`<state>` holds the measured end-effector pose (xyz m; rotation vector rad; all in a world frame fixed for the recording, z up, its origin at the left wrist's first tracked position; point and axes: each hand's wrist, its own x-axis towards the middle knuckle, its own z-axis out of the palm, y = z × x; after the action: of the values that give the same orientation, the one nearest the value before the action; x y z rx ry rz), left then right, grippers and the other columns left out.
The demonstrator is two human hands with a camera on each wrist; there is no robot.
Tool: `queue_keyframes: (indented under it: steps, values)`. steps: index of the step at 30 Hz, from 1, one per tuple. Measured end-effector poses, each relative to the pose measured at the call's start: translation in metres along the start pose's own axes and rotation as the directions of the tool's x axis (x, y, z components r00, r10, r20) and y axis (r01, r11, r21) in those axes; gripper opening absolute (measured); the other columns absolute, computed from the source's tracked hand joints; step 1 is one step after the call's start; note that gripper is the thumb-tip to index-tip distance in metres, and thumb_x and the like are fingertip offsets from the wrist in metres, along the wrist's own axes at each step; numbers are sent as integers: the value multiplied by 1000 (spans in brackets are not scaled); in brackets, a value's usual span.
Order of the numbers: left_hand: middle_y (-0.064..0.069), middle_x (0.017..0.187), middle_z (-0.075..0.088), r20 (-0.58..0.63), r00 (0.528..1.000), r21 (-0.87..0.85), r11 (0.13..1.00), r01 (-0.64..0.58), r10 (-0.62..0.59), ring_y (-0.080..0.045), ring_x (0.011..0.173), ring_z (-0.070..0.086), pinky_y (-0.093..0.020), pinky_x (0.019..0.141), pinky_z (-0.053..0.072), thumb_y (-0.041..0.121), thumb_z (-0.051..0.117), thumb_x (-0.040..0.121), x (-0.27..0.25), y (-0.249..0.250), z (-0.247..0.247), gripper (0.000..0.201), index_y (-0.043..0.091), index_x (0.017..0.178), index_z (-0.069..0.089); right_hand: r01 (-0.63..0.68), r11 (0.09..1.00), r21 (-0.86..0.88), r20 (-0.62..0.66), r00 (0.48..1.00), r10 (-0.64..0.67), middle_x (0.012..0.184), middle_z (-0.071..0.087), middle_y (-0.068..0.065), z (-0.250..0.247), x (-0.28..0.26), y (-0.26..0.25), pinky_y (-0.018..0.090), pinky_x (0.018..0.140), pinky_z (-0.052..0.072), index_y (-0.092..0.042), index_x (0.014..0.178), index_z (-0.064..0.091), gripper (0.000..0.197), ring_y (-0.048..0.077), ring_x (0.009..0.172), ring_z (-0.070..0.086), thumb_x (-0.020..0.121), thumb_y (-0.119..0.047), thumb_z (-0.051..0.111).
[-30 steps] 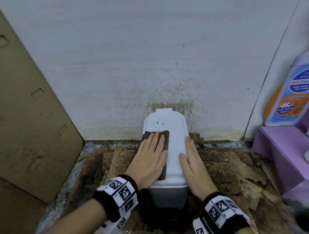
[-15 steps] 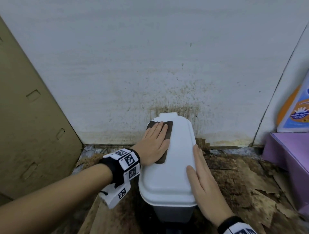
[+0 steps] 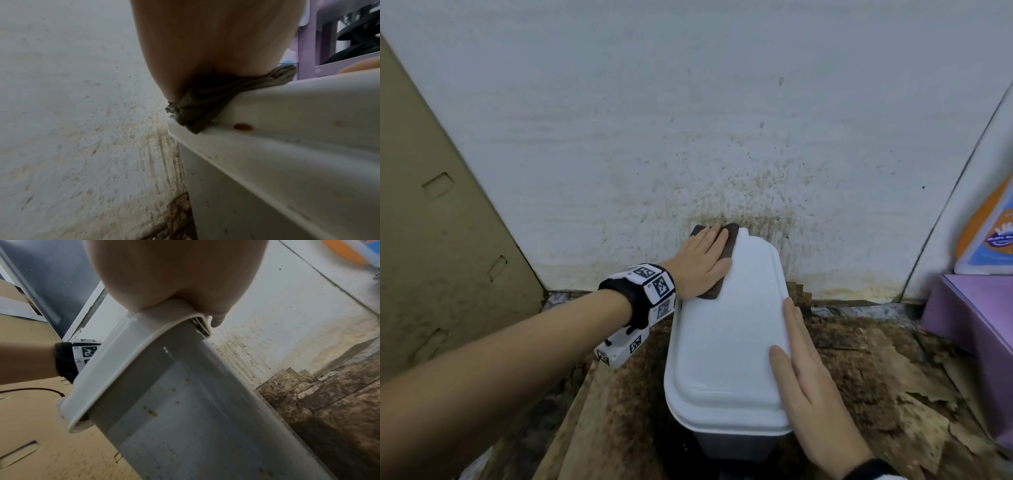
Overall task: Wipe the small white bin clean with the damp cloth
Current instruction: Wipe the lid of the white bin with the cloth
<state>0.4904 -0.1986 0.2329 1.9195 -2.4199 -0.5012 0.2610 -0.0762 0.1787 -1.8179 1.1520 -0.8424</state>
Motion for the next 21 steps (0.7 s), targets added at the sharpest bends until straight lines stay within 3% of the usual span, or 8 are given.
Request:
queue_keyframes:
  steps: [7,17,21]
  values:
    - [-3,168,-20,-7,1000,-52,998,29,-29,-17,154,-20,-38,125,-10,41,19,110,-34,17,12,64,12,160,-10,-12,1000,1,6,1000,12,157,-10,-40,-1,-4,-2,27,124,4,-47,154,-7,65,-17,144,-9,101,-51,31]
    - [9,162,-34,-53,999,-105,994,-15,9,-2,145,-37,-31,122,-18,49,17,108,-133,56,53,66,22,159,-17,-21,1000,13,-20,1000,22,158,-7,-38,2,-8,0,29,124,8,-52,152,-5,65,-17,145,-5,99,-55,32]
    - [10,161,-34,-48,999,-99,995,-5,0,-1,143,-38,-30,122,-19,50,17,108,-141,61,56,67,23,158,-18,-15,1000,6,-46,999,15,160,-4,-36,3,-9,0,31,125,8,-49,154,-2,65,-16,145,-3,99,-54,33]
